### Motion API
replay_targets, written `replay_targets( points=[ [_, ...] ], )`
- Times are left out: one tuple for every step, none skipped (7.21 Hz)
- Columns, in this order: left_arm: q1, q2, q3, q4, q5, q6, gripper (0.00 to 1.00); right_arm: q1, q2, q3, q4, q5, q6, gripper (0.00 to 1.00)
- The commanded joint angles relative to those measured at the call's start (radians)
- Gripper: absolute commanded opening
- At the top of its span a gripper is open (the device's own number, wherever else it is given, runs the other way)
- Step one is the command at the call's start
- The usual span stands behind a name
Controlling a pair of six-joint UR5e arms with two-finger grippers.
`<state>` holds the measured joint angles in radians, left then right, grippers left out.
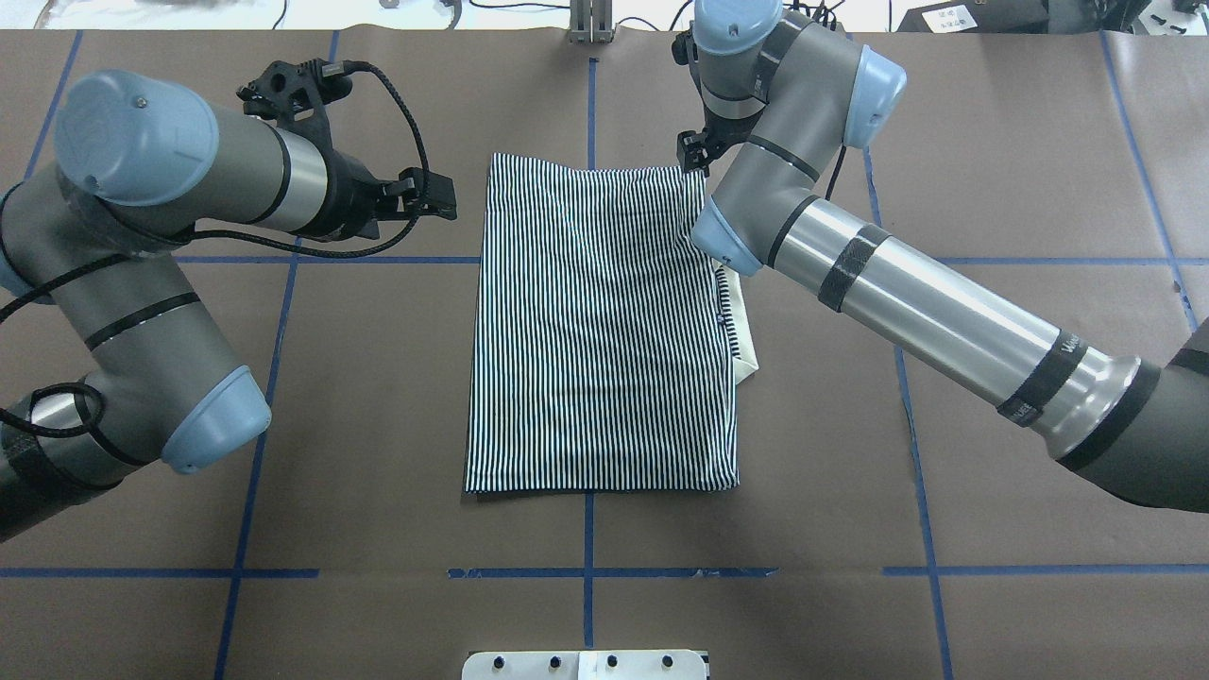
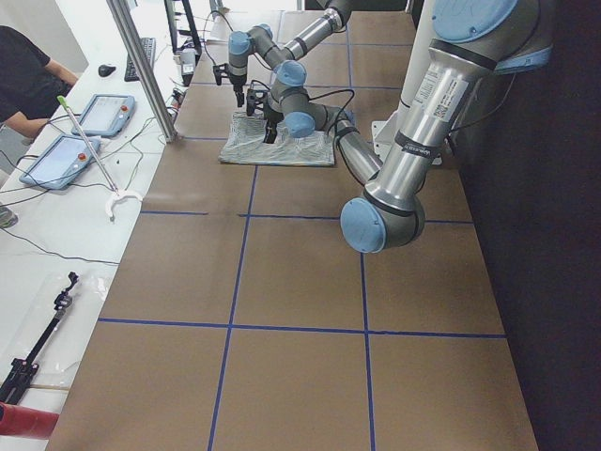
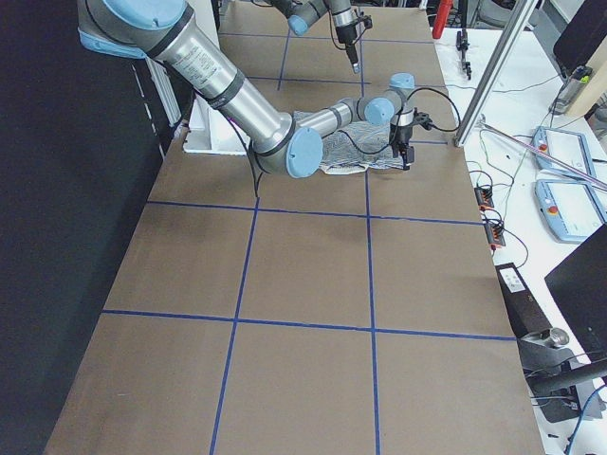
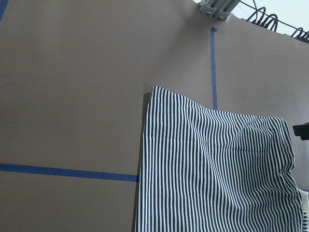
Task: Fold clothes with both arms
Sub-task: 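Grasp and tuck the far corner of the shirt with the right gripper, then lower the left gripper to the shirt edge nearest the robot while right holds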
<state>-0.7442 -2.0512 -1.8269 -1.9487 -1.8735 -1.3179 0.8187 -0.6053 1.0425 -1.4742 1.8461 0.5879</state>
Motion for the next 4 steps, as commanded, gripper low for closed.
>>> replay_targets(
  points=[
    [0.082, 0.000, -0.005, 0.100, -0.003, -0.120, 1.00, 0.002, -0.058, 0.257, -0.214, 0.127, 0.070, 1.00],
    [0.098, 0.005, -0.027, 0.123, -0.001, -0.198, 1.00, -0.006, -0.183, 0.436, -0.218, 0.169, 0.163, 1.00],
    [0.179, 0.008, -0.047, 0.181, 0.034, -0.242, 1.00, -0.033, -0.292, 0.590, -0.221, 0.191, 0.246, 1.00],
    [0.280, -0.001, -0.046, 0.247, 0.127, -0.335, 1.00, -0.052, -0.359, 0.687, -0.219, 0.220, 0.354, 1.00]
  ],
)
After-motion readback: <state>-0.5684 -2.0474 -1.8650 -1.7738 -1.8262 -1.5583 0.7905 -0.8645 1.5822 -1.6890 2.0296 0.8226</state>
